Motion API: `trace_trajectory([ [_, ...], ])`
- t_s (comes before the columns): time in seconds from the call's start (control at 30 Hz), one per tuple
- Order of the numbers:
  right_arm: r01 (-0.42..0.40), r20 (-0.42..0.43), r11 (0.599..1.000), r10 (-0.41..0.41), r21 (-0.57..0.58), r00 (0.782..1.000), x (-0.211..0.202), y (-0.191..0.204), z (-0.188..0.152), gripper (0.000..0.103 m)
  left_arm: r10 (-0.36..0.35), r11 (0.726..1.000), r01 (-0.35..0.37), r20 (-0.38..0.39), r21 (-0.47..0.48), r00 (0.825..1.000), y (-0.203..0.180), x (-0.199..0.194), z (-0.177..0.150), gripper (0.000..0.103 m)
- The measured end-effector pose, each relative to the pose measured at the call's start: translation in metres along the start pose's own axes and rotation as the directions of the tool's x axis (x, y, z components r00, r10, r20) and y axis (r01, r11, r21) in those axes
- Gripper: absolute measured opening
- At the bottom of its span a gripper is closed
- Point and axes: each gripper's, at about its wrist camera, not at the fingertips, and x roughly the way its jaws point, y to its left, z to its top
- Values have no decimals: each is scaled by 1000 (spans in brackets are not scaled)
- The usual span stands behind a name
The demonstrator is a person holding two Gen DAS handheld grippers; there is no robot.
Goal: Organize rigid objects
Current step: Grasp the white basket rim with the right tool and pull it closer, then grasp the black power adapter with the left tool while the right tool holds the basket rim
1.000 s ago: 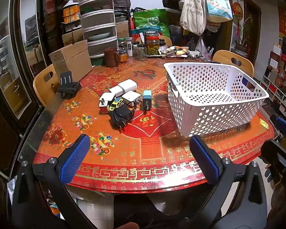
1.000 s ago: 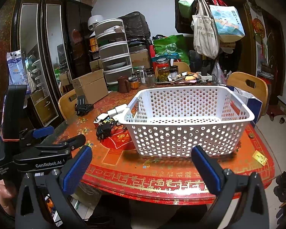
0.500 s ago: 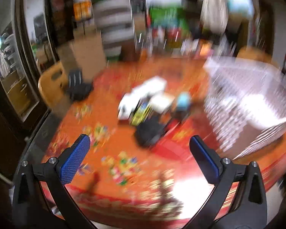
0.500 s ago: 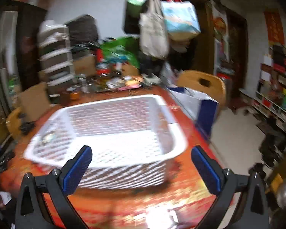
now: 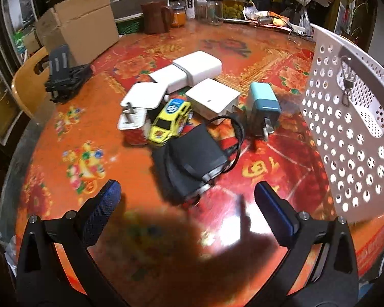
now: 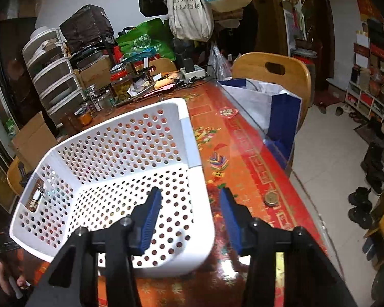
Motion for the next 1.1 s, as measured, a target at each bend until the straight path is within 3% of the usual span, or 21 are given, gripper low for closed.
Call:
trace_trajectory([
  [0.17, -3, -25, 1000, 3, -4, 1000, 7, 3, 4, 33, 16, 1000, -16, -10, 4, 1000, -8, 17, 13, 103],
  [0.23, -12, -34, 1000, 12, -5, 999, 10, 4, 6, 23, 42, 999, -41, -10, 10, 999, -9, 19, 15, 103],
  [0.33, 17, -34, 1000, -18, -19, 999, 10, 9, 7, 18, 52, 999, -52, -3, 0, 999, -7, 17, 15, 99],
  [0.43, 26, -29, 1000, -26, -8, 999, 9, 6, 7, 10, 55, 998, -55, -12, 1, 998, -6, 18, 15, 72],
  [0.5, 29, -26, 1000, -29, 2, 999, 7, 3, 8, 6, 44, 999, -44, -9, -10, 999, -4, 16, 14, 66],
  [0.67, 53, -18, 999, -53, -10, 998, 5, 5, 7, 5, 58, 998, -58, 9, -18, 998, -3, 14, 11, 66],
  [0.93, 66, -18, 998, -67, -15, 998, 5, 7, 8, 5, 99, 995, -97, 113, -17, 989, 5, -19, 5, 66],
  [1.1, 57, -23, 998, -58, -5, 998, 7, 7, 8, 5, 179, 983, -185, 192, 15, 965, 4, -50, 14, 66],
])
